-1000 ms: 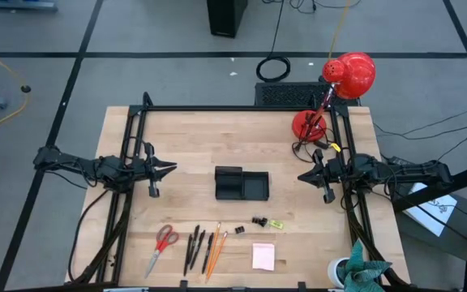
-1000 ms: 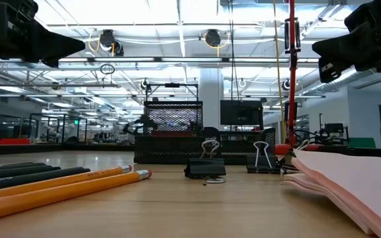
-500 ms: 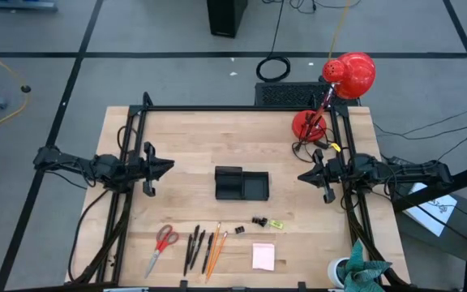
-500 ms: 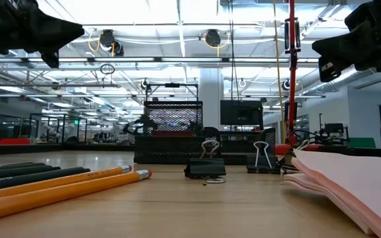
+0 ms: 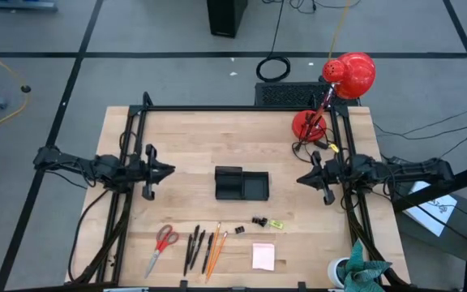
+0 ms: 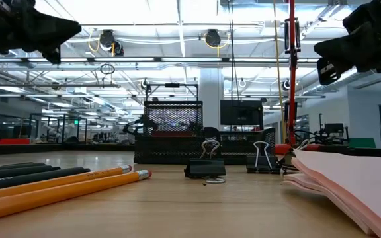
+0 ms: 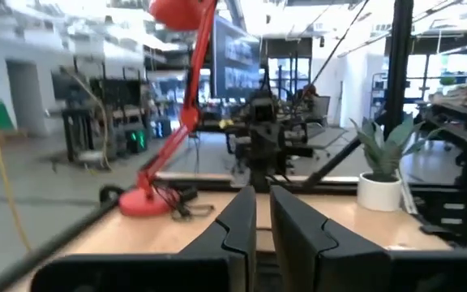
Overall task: Pick and place office supplies into organizer
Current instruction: Put the black binder clip into the black desk organizer
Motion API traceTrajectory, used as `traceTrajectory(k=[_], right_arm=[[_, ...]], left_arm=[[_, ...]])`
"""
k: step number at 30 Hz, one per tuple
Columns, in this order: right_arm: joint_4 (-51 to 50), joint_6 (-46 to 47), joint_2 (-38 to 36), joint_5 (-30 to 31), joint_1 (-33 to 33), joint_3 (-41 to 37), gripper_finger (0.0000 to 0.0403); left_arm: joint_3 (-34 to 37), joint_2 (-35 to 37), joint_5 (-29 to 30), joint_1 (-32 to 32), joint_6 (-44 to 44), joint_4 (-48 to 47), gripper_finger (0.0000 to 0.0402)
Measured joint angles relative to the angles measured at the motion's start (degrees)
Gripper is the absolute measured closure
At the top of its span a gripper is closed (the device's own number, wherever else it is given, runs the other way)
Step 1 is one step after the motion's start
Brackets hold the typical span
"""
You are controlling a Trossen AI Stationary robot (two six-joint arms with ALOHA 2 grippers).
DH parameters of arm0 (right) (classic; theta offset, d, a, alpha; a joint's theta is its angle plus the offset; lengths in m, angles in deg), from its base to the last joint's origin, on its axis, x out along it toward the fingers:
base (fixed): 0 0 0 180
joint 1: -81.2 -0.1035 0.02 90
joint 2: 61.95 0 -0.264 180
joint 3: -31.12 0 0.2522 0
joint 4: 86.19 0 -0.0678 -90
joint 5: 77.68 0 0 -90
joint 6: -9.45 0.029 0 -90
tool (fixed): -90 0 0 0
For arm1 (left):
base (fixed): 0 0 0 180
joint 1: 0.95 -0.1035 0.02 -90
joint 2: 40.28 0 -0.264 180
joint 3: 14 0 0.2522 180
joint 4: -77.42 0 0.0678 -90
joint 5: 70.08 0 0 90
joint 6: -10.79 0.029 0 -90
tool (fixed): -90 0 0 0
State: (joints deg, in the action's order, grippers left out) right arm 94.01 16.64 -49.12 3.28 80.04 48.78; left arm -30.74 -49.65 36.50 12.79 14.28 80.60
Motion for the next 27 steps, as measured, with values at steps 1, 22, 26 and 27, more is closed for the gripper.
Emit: traceTrajectory(k=[1,22,26,27], right_arm=[[0.51,-1.29,0.63,0.06,-0.20,0.00,0.0403],[25.97,-27.04,36.10,22.94,-27.37,16.37,0.0247],[13.43,-32.11,48.66,49.27,-36.19,28.76,0.0223],[10.15,-32.37,52.07,54.92,-37.65,31.69,0.0219]], left_arm=[[0.00,0.00,0.03,0.00,1.15,0.39,0.0355],[0.00,0.00,9.84,0.00,6.86,-0.22,0.0355],[0.00,0.00,9.96,0.00,6.67,0.10,0.0355],[0.00,0.00,9.96,0.00,6.47,0.45,0.0355]])
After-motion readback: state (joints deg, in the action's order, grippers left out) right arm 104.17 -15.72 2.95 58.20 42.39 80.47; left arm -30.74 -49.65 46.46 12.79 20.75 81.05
